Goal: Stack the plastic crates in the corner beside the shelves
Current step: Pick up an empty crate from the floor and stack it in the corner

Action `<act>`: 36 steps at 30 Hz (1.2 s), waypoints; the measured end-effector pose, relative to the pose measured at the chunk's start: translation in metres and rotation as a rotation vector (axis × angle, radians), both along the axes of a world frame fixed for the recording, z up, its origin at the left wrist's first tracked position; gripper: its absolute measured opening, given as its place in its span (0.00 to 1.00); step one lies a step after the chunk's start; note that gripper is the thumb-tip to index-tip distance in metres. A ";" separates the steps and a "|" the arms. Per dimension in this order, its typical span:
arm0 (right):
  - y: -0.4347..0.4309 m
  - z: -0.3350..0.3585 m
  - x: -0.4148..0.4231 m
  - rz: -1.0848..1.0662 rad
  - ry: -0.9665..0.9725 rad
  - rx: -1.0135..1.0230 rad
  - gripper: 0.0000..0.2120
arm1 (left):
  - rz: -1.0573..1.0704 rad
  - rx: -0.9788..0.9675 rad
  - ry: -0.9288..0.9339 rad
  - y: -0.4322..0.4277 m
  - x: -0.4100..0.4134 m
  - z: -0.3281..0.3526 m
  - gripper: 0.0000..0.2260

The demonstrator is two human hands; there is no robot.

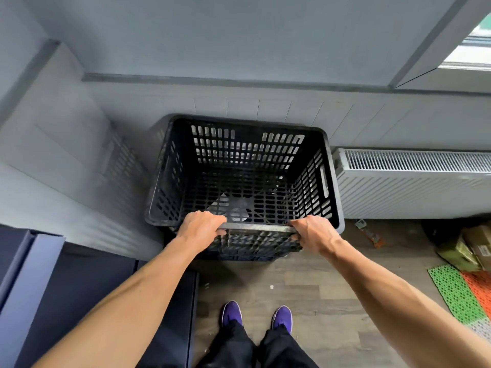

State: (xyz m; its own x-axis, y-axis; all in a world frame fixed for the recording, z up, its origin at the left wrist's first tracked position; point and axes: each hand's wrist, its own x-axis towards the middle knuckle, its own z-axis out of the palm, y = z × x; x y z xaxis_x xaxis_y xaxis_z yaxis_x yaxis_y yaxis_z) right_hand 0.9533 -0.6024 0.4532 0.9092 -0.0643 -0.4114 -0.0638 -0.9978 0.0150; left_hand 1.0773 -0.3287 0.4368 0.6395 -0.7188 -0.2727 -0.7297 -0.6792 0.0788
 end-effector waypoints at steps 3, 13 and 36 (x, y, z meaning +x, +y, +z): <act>-0.004 0.002 0.003 -0.049 -0.024 -0.029 0.10 | 0.027 0.002 -0.014 -0.009 0.000 0.003 0.09; 0.006 0.001 -0.009 -0.025 0.000 -0.039 0.10 | 0.063 -0.067 0.053 0.004 -0.013 -0.002 0.09; 0.006 0.004 -0.001 -0.024 -0.151 -0.027 0.10 | 0.050 -0.082 -0.086 -0.006 -0.006 -0.002 0.08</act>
